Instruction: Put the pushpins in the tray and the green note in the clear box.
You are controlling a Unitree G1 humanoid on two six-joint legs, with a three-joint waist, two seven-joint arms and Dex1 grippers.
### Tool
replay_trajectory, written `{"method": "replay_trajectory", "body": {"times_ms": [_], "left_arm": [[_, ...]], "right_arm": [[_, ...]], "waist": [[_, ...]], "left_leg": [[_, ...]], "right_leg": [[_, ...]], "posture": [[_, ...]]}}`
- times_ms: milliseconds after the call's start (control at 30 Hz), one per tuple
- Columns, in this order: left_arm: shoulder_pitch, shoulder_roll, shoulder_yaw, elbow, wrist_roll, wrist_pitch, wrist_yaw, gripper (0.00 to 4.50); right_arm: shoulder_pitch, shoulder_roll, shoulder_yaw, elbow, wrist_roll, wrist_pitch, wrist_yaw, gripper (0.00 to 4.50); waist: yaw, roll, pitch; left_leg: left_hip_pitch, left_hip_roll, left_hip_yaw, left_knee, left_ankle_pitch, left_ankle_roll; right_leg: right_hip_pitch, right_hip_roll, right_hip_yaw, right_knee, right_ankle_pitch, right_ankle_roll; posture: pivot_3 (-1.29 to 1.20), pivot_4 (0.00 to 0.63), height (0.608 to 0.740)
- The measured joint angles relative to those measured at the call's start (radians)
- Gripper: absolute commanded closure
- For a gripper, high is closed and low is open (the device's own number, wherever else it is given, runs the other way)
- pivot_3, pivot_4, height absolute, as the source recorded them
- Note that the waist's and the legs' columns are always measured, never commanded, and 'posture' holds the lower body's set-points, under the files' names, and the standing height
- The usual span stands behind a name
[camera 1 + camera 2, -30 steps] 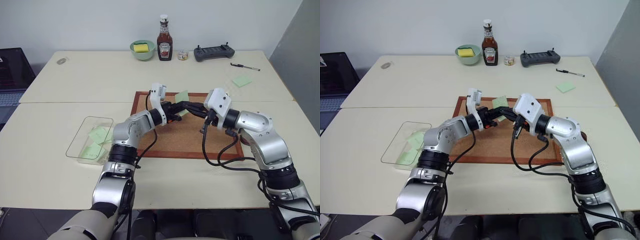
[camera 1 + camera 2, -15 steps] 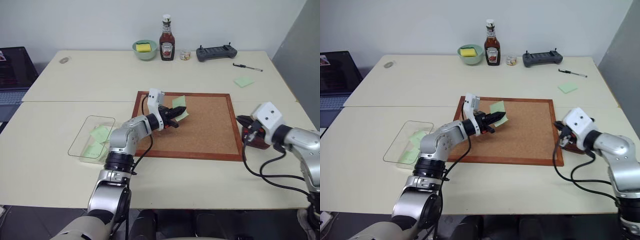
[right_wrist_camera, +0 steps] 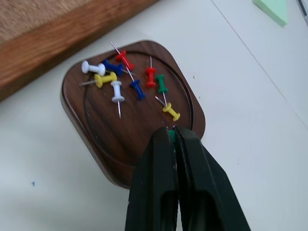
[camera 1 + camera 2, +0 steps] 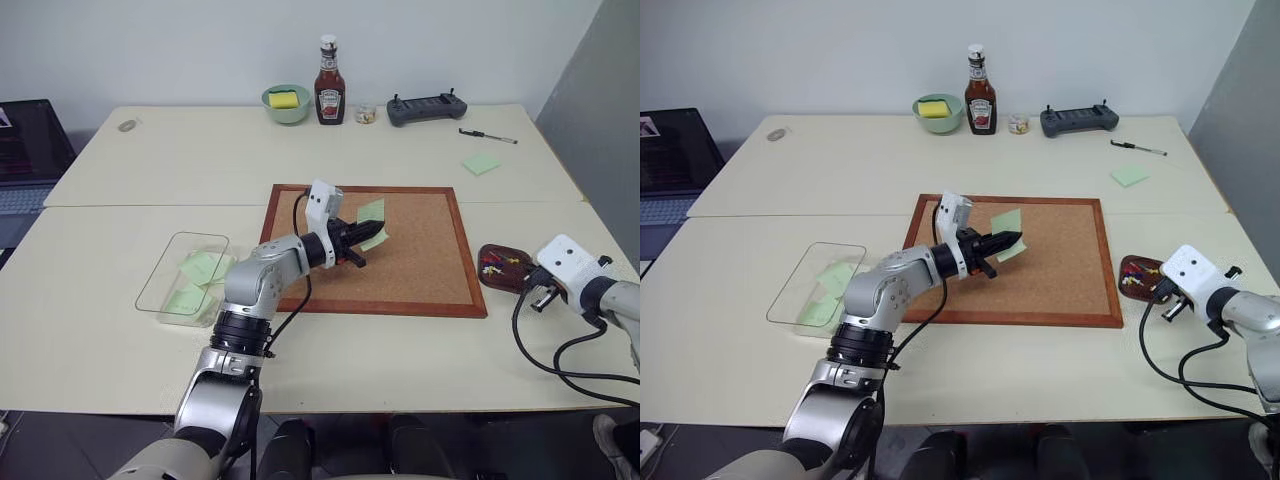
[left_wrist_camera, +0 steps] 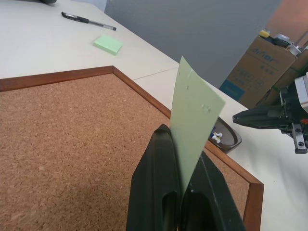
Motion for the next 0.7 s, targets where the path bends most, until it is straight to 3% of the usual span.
{"method": "replay_trajectory", "body": {"times_ms": [100,600,700], "left_arm": [[0.002,0.0,-0.007,-0.001,0.0,0.0,0.001,4.5],[0.003,0.003,-0.009,-0.014,0.0,0.0,0.001,4.5],[0.003,0.005,-0.009,-0.014,0.0,0.0,0.001,4.5]], "right_arm": [[-0.002,0.005,0.005,0.005,0.0,0.0,-0.002,3.17],[-0.017,0.022,0.008,-0.004,0.025,0.027,0.009,0.05],[-0.04,0.025,-0.009,-0.019,0.074,0.047,0.027,0.01]], "waist": [[0.001,0.0,0.0],[0.001,0.0,0.0],[0.0,0.0,0.0]], "left_leg": [[0.0,0.0,0.0,0.0,0.0,0.0],[0.0,0.0,0.0,0.0,0.0,0.0],[0.0,0.0,0.0,0.0,0.0,0.0]], "right_leg": [[0.0,0.0,0.0,0.0,0.0,0.0],[0.0,0.0,0.0,0.0,0.0,0.0],[0.0,0.0,0.0,0.0,0.0,0.0]], "posture": [[0.0,0.15,0.74],[0.0,0.15,0.74],[0.0,0.15,0.74]]}}
